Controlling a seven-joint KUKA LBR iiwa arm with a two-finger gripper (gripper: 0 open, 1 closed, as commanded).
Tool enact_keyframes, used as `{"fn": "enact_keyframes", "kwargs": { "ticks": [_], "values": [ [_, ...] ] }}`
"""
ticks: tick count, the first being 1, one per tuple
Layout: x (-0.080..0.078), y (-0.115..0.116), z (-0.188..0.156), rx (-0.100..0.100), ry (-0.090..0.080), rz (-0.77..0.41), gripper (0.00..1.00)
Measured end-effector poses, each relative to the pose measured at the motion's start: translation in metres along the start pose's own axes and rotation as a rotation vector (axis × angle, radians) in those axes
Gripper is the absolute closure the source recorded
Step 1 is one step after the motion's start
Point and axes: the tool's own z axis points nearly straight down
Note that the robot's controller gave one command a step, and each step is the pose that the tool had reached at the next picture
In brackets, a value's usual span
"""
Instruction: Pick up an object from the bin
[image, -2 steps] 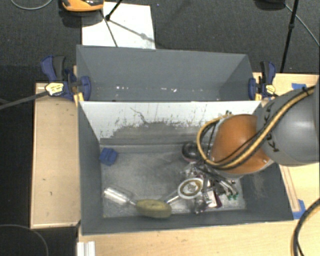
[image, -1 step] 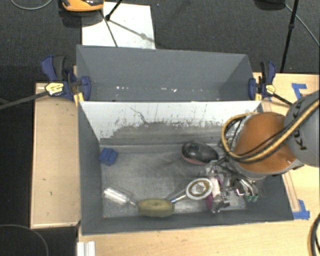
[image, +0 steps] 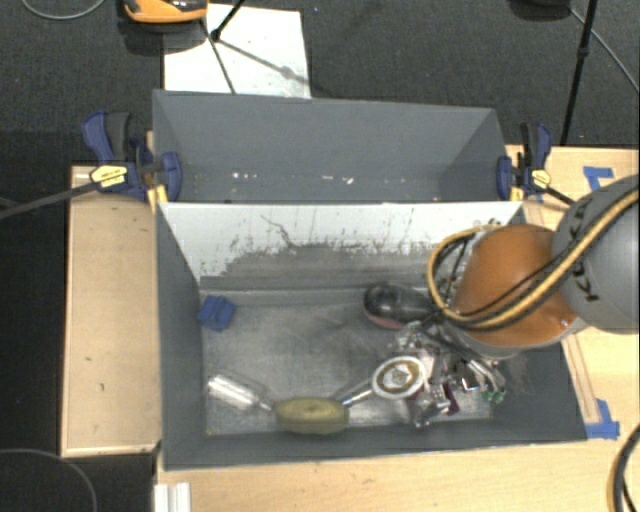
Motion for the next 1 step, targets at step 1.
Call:
{"fn": "enact_keyframes", "kwargs": {
  "ticks": [1],
  "values": [
    [-0.0038, 0.013, 0.0263, 0.003, -0.015, -0.128, 0.0]
  ]
}}
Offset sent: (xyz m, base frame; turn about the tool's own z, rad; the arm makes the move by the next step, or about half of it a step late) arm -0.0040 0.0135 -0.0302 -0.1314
